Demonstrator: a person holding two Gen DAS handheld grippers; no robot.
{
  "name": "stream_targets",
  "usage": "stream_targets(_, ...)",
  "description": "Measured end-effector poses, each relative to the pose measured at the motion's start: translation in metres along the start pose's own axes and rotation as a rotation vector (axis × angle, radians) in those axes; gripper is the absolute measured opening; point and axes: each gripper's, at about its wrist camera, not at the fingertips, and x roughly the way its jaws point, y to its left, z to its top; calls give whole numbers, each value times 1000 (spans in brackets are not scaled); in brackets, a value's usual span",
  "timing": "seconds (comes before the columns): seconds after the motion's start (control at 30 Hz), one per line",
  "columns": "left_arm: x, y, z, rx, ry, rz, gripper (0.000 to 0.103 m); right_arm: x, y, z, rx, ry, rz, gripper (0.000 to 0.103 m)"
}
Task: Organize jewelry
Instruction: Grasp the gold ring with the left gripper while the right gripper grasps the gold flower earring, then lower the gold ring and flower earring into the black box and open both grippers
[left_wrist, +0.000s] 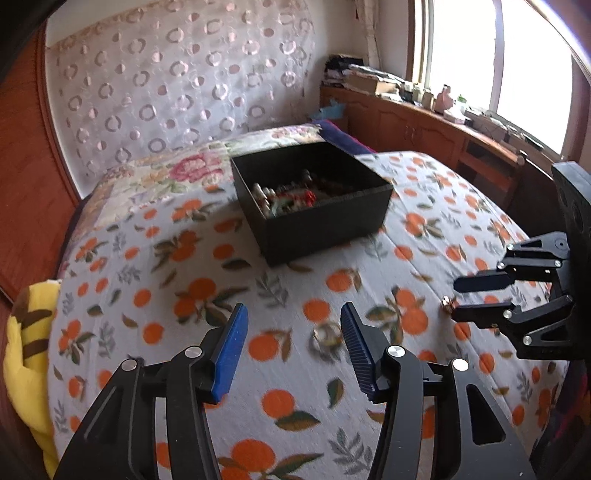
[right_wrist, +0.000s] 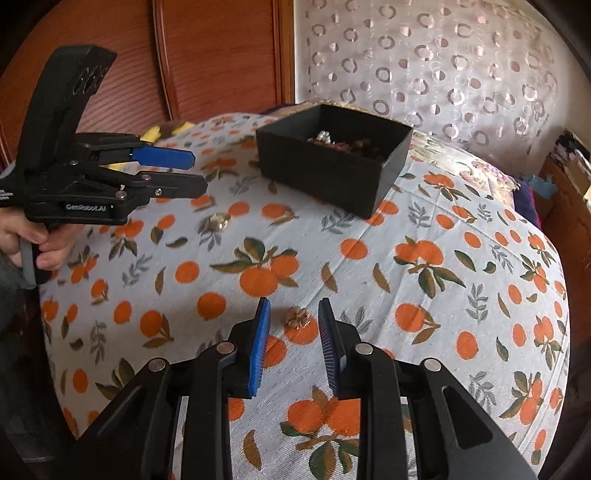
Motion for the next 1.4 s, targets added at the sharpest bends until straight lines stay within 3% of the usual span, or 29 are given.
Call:
stream_targets(0.13, 9, -7, -7, 10, 31, -11, 50, 6, 1, -2, -9, 20, -18, 29)
stream_targets(0.2, 12, -10, -8, 13, 40, -17, 50, 6, 2, -2, -14, 17, -27, 17)
stream_targets(0.23, 13, -11, -8, 15, 45, -21, 50, 5, 3, -3, -20, 15, -30, 16)
stream_targets(0.67, 27, -25, -3, 30, 65, -41, 50, -4, -2, -5, -4, -11, -47, 16)
stream_targets(0.8, 30, -29, -5, 43, 75, -40, 35, -5, -4, -6, 1, -9, -43, 16)
stream_targets(0.97, 29, -33, -7, 60, 63, -36, 25, -5, -4, -6, 1, -10, -45, 16)
stream_targets(1.4, 17, -35, 3, 54, 18, -33, 24, -7, -4, 3, 12, -33, -37, 16)
